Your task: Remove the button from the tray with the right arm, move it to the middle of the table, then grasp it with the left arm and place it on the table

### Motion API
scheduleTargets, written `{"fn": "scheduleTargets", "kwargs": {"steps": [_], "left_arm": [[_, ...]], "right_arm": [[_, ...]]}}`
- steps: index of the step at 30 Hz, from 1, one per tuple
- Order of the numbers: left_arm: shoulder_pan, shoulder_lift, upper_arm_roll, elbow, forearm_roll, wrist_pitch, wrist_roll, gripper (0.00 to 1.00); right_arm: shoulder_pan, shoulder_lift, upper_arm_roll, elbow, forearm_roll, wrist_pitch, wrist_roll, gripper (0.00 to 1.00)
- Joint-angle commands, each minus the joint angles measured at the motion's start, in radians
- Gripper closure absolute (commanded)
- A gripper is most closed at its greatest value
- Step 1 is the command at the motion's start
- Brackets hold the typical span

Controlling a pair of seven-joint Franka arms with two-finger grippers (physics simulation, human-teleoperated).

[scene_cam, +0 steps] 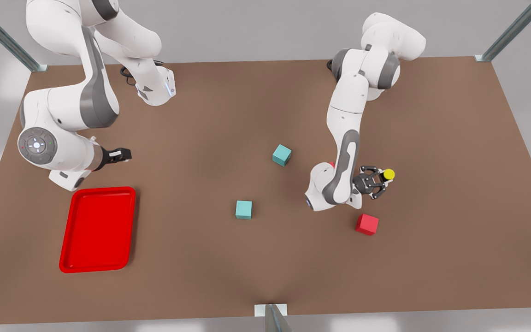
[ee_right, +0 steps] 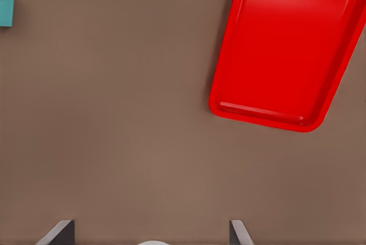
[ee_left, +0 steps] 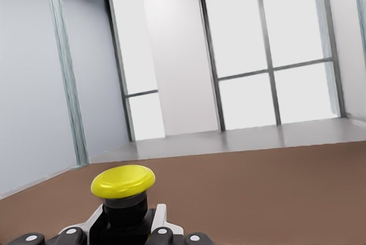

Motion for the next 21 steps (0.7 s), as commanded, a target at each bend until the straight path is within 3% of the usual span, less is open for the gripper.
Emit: {"fn": "scheduleTargets", "kwargs": {"steps": [1, 21], "left_arm": [[0.005, 0.017, 0.000, 0.001, -0.001, 0.032, -0.331, 0.51], [0.005, 0.083, -0.003, 0.001, -0.029, 0.136, -0.330, 0.50]], "right_arm": [[0.002, -0.001, 0.002, 0.001, 0.001, -0.003, 0.003, 0.00], [0.002, 0.000, 0.002, -0.005, 0.002, -0.003, 0.003, 0.00]]}}
